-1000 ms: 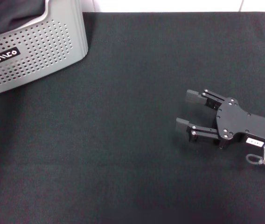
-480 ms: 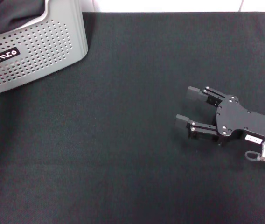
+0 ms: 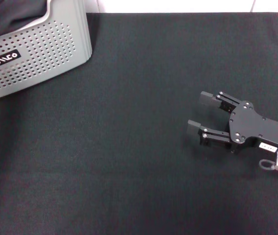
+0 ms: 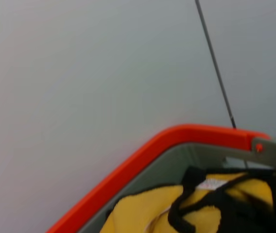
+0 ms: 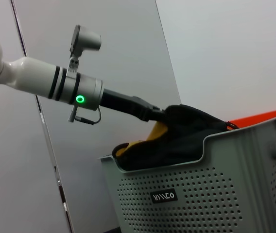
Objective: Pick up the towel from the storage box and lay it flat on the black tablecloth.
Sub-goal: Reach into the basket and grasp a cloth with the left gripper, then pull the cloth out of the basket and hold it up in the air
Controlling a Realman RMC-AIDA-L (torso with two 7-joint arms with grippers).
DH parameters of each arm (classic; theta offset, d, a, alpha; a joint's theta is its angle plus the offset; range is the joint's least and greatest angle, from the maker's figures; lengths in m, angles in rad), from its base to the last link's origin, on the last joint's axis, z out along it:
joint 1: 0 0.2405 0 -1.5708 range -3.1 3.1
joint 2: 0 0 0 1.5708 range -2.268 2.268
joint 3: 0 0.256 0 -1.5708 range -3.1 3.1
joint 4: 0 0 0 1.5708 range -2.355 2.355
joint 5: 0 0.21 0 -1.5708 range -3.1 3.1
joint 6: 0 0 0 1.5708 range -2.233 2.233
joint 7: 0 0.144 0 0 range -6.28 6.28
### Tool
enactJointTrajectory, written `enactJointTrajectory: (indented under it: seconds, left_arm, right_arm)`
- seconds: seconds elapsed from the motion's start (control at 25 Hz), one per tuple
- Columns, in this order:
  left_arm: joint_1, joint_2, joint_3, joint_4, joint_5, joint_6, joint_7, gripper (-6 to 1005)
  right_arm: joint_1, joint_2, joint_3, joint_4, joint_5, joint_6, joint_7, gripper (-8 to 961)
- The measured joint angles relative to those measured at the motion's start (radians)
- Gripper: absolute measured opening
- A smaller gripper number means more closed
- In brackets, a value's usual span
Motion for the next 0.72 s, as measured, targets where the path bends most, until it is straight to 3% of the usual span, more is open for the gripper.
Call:
enactJointTrajectory:
  seconds: [0.16, 0.28, 0.36, 0.48, 0.64, 0.72]
  left_arm:
    - [0.036, -0.001, 0.0, 0.056, -0.082, -0.034, 0.013, 67]
    - [0.102, -0.001, -0.006, 0.126, -0.25, -0.095, 0.063, 36]
    - [0.153, -0.001, -0.009, 0.167, -0.415, -0.133, 0.144, 35]
    - [0.219, -0.001, -0.041, 0.182, -0.772, -0.142, 0.371, 35]
    - [0.247, 0.001, -0.153, 0.143, -1.215, 0.036, 0.619, 34]
    - [0.228, 0.001, -0.216, 0.109, -1.335, 0.155, 0.663, 34]
  right_arm:
    - [-0.003, 0.001, 0.005, 0.0, 0.001, -0.002, -0.013, 813]
    - [-0.02, 0.002, 0.038, -0.003, 0.002, -0.019, -0.036, 811]
    - [-0.042, 0.006, 0.074, -0.008, 0.002, -0.042, -0.079, 810]
    - [-0.073, 0.017, 0.141, -0.011, 0.001, -0.085, -0.158, 807]
    - [-0.077, 0.024, 0.181, -0.013, -0.002, -0.117, -0.203, 804]
    - [-0.073, 0.024, 0.183, -0.02, -0.003, -0.134, -0.219, 803]
